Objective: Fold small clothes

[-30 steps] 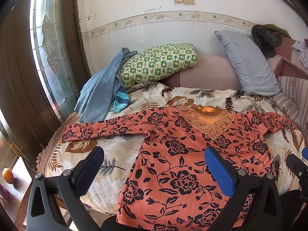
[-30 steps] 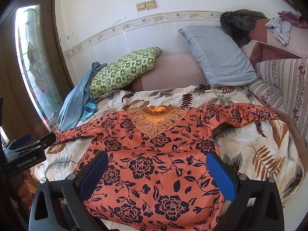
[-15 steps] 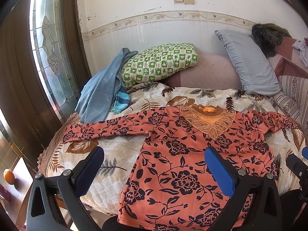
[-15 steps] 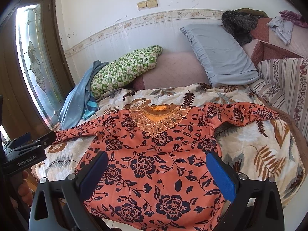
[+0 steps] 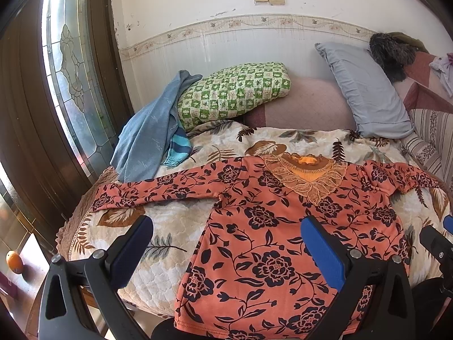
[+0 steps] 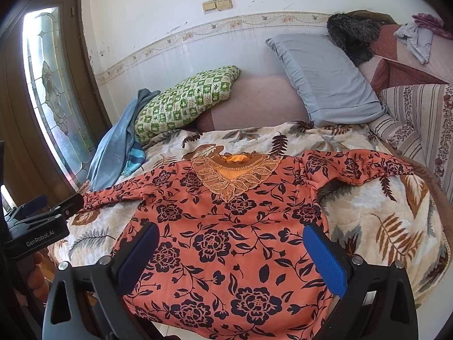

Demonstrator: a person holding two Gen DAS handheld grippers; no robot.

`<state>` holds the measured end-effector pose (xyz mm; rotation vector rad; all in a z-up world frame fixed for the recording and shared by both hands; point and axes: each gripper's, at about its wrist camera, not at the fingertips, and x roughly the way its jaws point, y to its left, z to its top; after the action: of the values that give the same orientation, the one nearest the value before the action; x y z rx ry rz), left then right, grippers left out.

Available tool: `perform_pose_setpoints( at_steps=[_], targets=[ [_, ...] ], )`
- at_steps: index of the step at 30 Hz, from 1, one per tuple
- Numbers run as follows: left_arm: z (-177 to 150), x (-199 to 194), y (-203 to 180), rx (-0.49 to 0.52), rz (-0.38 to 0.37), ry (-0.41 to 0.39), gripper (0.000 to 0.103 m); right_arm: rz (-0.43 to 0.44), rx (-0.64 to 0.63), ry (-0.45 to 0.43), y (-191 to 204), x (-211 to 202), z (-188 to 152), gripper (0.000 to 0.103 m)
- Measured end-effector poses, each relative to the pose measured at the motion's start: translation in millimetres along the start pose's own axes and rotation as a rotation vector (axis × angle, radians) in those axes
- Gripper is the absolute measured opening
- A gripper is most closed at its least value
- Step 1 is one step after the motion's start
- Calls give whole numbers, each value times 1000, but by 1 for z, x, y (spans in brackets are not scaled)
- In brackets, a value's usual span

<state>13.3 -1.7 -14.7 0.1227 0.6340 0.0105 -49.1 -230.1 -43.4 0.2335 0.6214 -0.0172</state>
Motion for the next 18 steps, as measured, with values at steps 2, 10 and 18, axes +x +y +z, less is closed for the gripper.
perform_pose_setpoints(
  at_steps=[2,10,18],
  targets=[
    [0,1,-1,2,3,2,103,1,0,1,0,1,0,102],
    [1,7,-2,4,7,18,103,2,3,10,0,7,-2,102],
    [2,22,-7,13,15,40,103,4,32,38,-12,20,-1,102]
  ],
)
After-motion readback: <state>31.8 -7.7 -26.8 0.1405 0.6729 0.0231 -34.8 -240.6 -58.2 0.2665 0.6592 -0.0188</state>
